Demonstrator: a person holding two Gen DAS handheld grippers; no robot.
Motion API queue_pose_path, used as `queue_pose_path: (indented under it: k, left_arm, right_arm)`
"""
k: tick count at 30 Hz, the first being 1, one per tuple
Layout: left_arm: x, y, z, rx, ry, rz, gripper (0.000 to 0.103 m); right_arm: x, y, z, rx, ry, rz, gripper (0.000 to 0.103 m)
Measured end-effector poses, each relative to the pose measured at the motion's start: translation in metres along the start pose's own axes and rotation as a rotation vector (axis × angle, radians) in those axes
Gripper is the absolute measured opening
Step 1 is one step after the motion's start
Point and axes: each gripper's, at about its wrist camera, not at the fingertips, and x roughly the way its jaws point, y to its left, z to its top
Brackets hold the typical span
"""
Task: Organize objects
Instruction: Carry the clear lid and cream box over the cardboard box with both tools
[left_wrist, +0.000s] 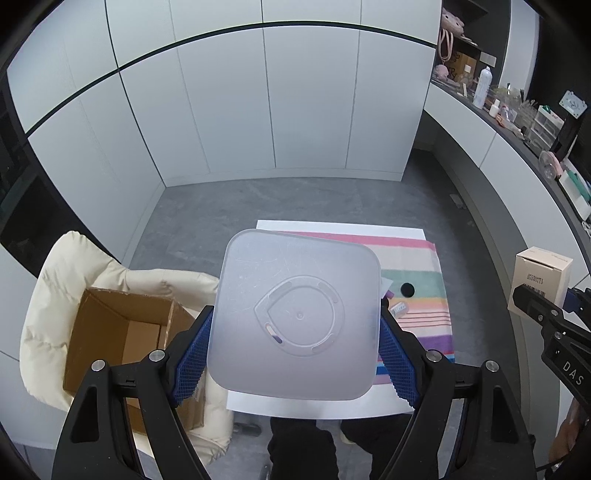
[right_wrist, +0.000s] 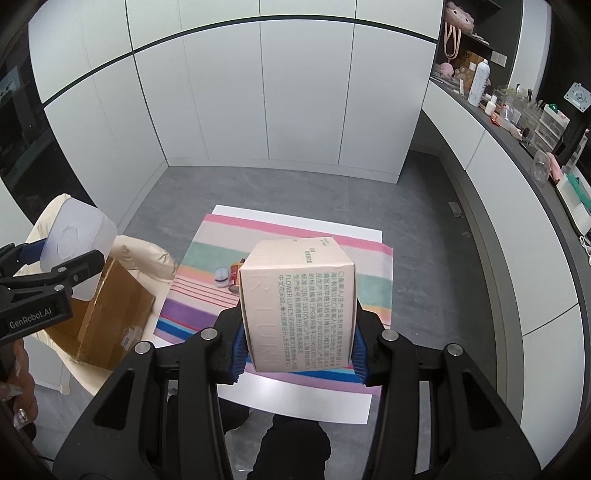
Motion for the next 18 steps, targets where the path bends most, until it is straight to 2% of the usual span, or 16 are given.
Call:
queue_pose_path:
  k: [10,18]
  left_arm:
    - [-0.008,-0.006,-0.012,0.026,-0.009,0.013,0.083]
    - [-0.020,-0.006,-0.039,0.046,-0.039,0.024,0.083]
  right_arm:
    - [-0.004,-0.008,-0.016,-0.001,0.005,-0.016,0.046]
    - [-0.007,-0.007,-0.037,-0.011,0.013,-0.013,0.046]
